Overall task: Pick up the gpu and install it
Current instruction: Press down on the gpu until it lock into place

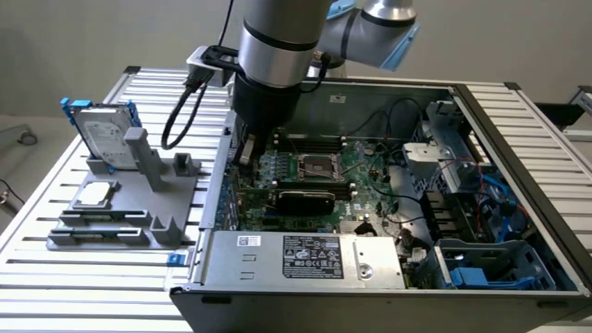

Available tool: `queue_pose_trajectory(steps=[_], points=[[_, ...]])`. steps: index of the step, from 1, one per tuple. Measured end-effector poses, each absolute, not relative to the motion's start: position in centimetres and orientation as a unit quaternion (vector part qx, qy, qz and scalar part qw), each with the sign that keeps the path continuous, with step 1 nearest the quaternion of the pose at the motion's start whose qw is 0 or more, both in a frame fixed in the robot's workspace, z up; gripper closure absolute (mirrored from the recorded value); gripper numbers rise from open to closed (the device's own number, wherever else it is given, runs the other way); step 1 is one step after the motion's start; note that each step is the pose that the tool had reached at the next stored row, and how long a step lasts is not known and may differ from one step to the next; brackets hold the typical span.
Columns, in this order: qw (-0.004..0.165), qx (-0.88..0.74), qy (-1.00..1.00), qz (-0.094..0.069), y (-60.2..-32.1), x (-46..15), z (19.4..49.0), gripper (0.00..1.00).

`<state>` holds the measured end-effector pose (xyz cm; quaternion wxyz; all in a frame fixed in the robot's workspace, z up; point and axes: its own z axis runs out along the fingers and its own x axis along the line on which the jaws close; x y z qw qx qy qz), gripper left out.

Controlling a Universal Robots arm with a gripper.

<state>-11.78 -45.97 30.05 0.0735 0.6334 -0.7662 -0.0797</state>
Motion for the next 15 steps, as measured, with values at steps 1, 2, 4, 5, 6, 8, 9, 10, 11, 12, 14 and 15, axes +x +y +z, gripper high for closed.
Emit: queue_pose_trajectory(steps=[1, 2, 4, 5, 6, 8, 9, 10, 11, 12, 14, 15], points=[[0.075, 0.633, -0.766, -0.081, -46.0, -11.4, 30.1, 0.89], [0.076, 0.633, -0.766, -0.081, -46.0, -11.0, 30.1, 0.89], [0.077, 0.633, -0.766, -0.083, -46.0, -10.1, 30.1, 0.89], [0.077, 0.633, -0.766, -0.083, -46.0, -9.7, 30.1, 0.89], [0.078, 0.633, -0.766, -0.083, -46.0, -9.4, 30.1, 0.89], [0.078, 0.633, -0.766, -0.083, -46.0, -8.9, 30.1, 0.89], [0.078, 0.633, -0.766, -0.083, -46.0, -8.7, 30.1, 0.89], [0.078, 0.633, -0.766, -0.083, -46.0, -8.6, 30.1, 0.89], [0.078, 0.633, -0.766, -0.083, -46.0, -8.5, 30.1, 0.89], [0.078, 0.633, -0.766, -0.084, -46.0, -8.5, 30.1, 0.89], [0.078, 0.633, -0.766, -0.084, -46.0, -8.5, 30.1, 0.89], [0.078, 0.633, -0.766, -0.084, -46.0, -8.5, 30.1, 0.89]])
